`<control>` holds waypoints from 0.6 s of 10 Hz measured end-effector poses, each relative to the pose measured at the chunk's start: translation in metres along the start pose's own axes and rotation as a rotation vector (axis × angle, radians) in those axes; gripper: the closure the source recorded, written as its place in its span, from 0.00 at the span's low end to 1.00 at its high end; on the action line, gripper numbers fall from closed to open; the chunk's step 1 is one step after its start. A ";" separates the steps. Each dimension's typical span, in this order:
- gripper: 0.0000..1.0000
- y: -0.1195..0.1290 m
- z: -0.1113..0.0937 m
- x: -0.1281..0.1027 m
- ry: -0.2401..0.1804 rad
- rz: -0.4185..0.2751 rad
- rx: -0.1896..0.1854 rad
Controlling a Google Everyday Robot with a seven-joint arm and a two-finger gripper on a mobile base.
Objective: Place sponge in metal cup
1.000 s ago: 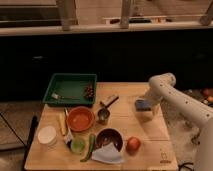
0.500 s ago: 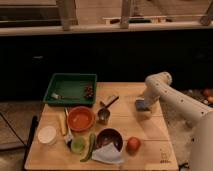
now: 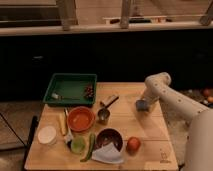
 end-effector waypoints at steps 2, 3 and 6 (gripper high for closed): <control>0.78 -0.001 0.002 0.001 0.001 0.000 0.002; 0.91 0.000 0.001 0.001 0.001 0.000 0.001; 1.00 0.001 0.000 0.002 0.001 0.000 0.000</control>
